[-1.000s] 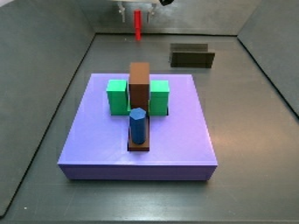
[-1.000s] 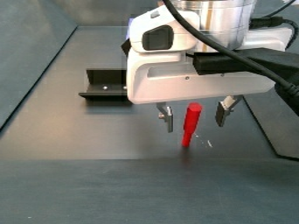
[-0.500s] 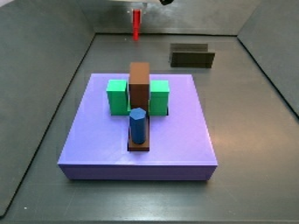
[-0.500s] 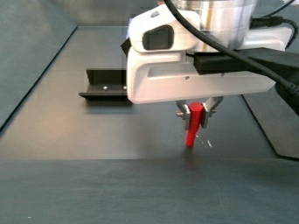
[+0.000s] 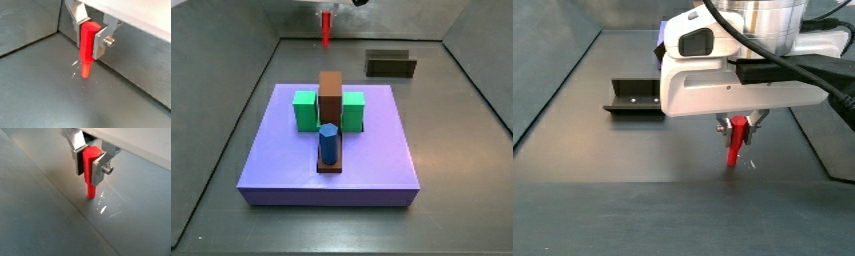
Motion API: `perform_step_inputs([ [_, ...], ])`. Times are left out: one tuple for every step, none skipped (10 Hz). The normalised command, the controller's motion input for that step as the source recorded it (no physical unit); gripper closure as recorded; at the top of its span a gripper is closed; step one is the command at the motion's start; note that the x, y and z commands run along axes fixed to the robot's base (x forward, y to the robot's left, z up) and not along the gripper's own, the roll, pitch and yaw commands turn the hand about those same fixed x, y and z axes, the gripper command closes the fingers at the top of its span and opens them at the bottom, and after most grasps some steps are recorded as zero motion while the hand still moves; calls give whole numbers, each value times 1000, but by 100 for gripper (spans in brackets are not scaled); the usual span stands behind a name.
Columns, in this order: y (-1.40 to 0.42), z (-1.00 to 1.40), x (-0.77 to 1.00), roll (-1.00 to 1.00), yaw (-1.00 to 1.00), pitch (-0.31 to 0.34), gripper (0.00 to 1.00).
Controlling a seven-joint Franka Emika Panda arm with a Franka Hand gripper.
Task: Pick up the red object. Move up. Move to above the board. Insert the red object.
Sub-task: Pick up the red object.
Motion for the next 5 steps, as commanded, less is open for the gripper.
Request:
perform_step_inputs([
  [0, 0, 0, 0, 0, 0, 100],
  [0, 0, 0, 0, 0, 0, 100],
  [0, 0, 0, 0, 0, 0, 100],
  [0, 0, 0, 0, 0, 0, 100],
  [0, 0, 0, 0, 0, 0, 100],
])
